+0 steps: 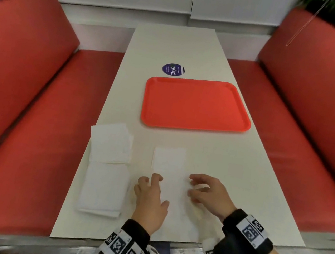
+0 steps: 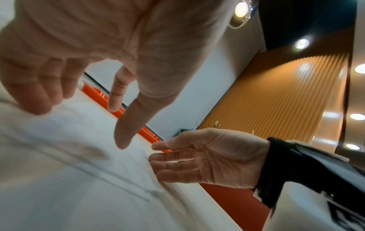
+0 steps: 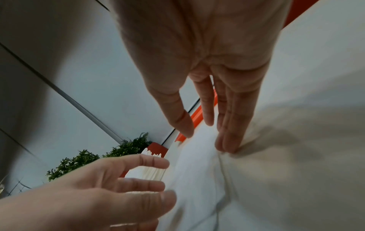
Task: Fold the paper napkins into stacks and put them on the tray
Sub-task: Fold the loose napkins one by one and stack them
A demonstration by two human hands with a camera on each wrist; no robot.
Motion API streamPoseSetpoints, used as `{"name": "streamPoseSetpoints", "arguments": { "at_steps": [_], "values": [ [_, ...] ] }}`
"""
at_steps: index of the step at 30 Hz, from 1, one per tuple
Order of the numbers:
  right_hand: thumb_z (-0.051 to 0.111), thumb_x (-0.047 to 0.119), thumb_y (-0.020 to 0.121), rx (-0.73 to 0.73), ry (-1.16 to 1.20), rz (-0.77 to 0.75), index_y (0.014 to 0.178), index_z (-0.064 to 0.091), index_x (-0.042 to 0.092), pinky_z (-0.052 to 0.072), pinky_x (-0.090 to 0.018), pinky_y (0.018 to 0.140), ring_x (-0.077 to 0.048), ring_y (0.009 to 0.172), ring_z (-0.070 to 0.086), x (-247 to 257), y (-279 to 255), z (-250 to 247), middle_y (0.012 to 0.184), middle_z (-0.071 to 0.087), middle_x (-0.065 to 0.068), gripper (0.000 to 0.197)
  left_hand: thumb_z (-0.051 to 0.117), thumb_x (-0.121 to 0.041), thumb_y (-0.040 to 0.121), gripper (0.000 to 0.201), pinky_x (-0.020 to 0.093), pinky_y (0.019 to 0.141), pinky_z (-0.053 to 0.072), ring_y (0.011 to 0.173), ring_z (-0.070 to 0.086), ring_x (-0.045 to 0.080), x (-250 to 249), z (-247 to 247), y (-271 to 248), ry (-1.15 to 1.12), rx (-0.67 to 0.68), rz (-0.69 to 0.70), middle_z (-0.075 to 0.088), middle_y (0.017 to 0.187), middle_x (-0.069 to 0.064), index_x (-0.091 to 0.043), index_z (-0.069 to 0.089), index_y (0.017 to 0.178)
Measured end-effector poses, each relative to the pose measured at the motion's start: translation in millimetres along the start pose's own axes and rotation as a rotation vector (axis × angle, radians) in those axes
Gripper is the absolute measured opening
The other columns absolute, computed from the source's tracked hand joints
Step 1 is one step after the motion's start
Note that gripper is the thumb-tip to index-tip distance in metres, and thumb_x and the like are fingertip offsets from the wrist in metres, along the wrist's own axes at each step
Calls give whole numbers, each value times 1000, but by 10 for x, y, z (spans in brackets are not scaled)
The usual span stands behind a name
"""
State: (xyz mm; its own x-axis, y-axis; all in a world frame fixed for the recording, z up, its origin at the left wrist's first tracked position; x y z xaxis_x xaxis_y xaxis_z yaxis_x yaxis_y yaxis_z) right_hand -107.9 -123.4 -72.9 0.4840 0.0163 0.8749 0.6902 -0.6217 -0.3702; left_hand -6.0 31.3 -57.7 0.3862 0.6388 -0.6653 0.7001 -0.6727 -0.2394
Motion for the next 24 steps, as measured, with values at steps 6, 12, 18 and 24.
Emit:
{"name": "streamPoseSetpoints", "arguments": {
  "at_steps": [6, 12, 18, 24],
  "values": [
    [79, 16, 76, 8, -33, -35, 116, 67, 22, 55, -38, 90, -22, 99, 66, -20, 23, 21, 112, 63, -3, 43, 81, -11, 73, 58, 15, 75, 41, 96, 54, 21, -19, 11, 172, -242, -3, -79, 41, 117, 7, -20, 44, 117],
    [79, 5, 73, -29, -47, -55, 100, 73, 24, 55, -26, 67, -20, 76, 63, -66, 60, -31, 100, 65, -5, 34, 76, -6, 78, 42, 10, 57, 44, 69, 55, 15, -60, -44, 298, -480, -113, -76, 58, 82, 5, -16, 48, 108],
    [77, -1, 75, -59, 65, -58, 85, 75, 18, 49, -24, 51, -15, 59, 56, -79, 101, -186, 67, 59, 0, 22, 70, -4, 85, 25, 38, 79, 53, 78, 66, 24, 9, -129, 359, -791, -184, -40, 70, 80, 17, -20, 60, 102],
    [78, -1, 76, -123, 191, -47, 87, 74, 15, 49, -28, 60, -16, 62, 57, -100, 142, -439, 61, 58, -1, 20, 71, 0, 83, 24, 43, 76, 55, 73, 62, 21, 111, -216, 410, -867, -216, -117, 66, 70, 9, -16, 64, 99]
  ]
}}
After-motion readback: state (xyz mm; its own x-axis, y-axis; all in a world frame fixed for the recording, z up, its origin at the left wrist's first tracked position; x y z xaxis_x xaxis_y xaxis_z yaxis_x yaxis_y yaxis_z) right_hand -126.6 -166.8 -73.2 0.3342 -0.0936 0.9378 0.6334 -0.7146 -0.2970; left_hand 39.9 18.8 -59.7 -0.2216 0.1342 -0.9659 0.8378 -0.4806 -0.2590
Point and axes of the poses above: each hand's wrist, its own y-axis towards the middle knuckle, its own z-axis out of the palm, x = y × z, the point moved 3 cm from there along y, towards the middle knuckle
